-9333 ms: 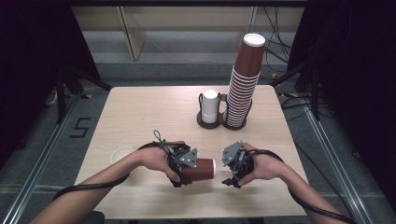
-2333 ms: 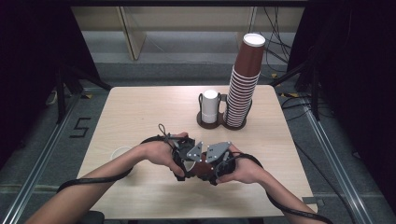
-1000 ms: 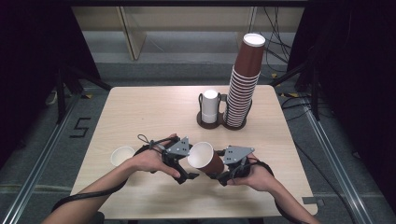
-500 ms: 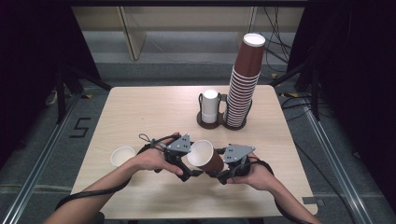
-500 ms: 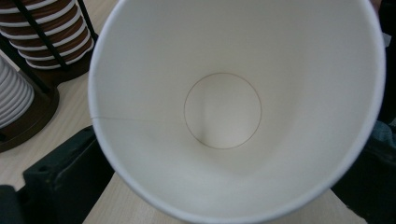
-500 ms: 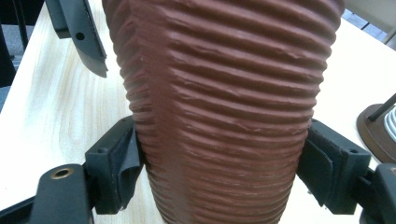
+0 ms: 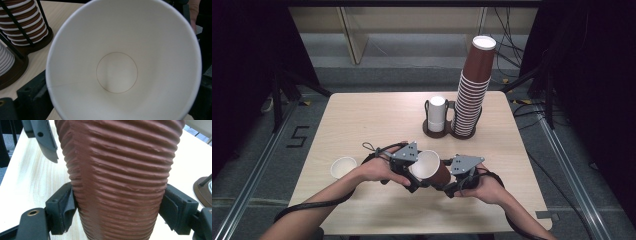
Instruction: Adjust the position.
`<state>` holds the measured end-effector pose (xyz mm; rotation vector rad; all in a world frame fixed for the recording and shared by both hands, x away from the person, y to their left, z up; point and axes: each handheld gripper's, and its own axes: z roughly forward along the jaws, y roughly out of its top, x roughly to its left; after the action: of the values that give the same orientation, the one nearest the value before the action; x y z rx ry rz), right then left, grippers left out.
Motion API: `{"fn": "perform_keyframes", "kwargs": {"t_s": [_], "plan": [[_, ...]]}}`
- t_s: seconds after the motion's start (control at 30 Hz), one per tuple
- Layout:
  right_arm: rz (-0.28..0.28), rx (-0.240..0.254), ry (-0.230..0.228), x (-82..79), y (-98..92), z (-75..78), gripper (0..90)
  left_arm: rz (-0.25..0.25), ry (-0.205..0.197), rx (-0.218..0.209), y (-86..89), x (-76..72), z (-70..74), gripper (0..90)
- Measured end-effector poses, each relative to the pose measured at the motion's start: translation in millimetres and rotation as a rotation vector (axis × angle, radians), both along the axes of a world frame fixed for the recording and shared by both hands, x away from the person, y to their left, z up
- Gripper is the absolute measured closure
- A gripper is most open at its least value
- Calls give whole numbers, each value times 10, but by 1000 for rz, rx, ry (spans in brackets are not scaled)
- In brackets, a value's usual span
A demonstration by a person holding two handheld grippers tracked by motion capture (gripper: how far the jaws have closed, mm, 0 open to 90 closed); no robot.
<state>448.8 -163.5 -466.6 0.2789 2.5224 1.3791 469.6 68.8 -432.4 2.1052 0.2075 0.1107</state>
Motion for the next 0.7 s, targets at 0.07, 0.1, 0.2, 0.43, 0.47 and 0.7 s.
{"fn": "perform_keyframes", "kwargs": {"t_s": [0.07, 0.1, 0.2, 0.43, 0.47, 0.7], "plan": [[-1, 3, 2, -4, 6, -2, 223, -1, -4, -3, -5, -2, 3, 31], [0, 3, 1, -5, 8, -4, 223, -1, -6, -4, -7, -3, 4, 37], [0, 2, 2, -5, 9, -6, 223, 0, -9, -7, -15, -8, 3, 52], [-6, 6, 34, -13, 17, -20, 223, -9, -32, -6, -31, -38, 6, 81], [1, -2, 29, -7, 21, -21, 223, -12, -39, 1, -34, -48, 12, 86], [-10, -4, 79, -16, 74, -23, 200, -5, -70, 42, -49, -103, 52, 108]]}}
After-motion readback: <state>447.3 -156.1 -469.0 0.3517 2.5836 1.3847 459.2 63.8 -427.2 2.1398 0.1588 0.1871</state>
